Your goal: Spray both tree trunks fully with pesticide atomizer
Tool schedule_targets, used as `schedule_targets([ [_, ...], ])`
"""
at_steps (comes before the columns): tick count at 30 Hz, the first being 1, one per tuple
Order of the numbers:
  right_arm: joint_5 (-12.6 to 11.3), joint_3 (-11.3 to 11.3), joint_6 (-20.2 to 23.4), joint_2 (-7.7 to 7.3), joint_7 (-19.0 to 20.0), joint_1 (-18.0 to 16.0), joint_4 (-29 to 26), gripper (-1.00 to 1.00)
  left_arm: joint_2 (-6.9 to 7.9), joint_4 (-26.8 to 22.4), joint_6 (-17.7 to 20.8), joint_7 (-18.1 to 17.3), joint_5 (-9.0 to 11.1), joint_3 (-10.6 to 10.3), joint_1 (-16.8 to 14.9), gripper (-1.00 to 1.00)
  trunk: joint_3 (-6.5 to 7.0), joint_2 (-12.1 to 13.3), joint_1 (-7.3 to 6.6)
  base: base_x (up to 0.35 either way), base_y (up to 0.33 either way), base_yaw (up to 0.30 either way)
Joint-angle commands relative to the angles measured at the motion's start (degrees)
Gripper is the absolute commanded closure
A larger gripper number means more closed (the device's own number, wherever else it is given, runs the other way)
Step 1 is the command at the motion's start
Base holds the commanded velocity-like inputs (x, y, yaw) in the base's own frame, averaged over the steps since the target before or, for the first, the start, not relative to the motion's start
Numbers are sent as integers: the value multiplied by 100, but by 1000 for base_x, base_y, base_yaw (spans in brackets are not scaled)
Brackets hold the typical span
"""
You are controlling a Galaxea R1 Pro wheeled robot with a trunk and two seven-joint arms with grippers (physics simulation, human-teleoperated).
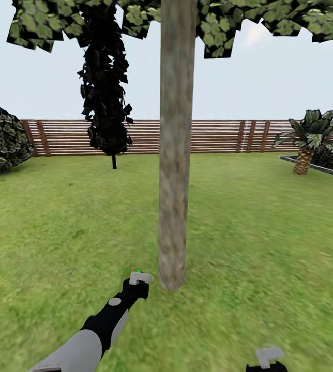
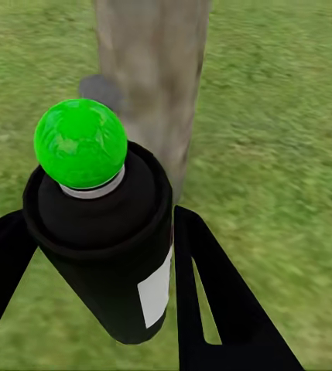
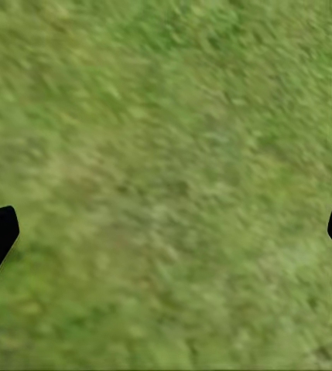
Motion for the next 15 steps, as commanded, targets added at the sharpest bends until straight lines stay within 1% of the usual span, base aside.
schedule_targets([
  [1,0,0,-1,3,-1,0,0,-100,0,-3,10,-7,2,-8,0,100,0,0,0,350,10,0],
  [2,0,0,0,3,0,1,0,-100,0,-9,52,-16,0,-16,0,100,0,0,0,350,6,0],
  [4,0,0,2,4,-1,1,0,-100,0,-44,295,-24,0,-29,0,100,0,0,0,350,4,0],
  [6,1,0,1,5,-2,1,0,-100,0,-200,816,-45,2,-37,0,100,0,0,0,350,2,0],
  [9,1,0,3,7,2,1,0,-100,0,-373,1159,-176,2,-44,0,100,0,0,0,350,1,0],
  [10,1,0,1,5,3,1,0,-100,0,-390,1193,-214,2,-46,0,100,0,0,0,350,0,0],
  [12,1,0,1,3,4,1,0,-100,0,-431,1272,-410,3,-92,0,100,0,0,0,350,0,0],
  [15,1,0,1,2,2,1,0,-100,0,-450,1295,-575,3,-245,0,100,0,0,0,286,0,0],
])
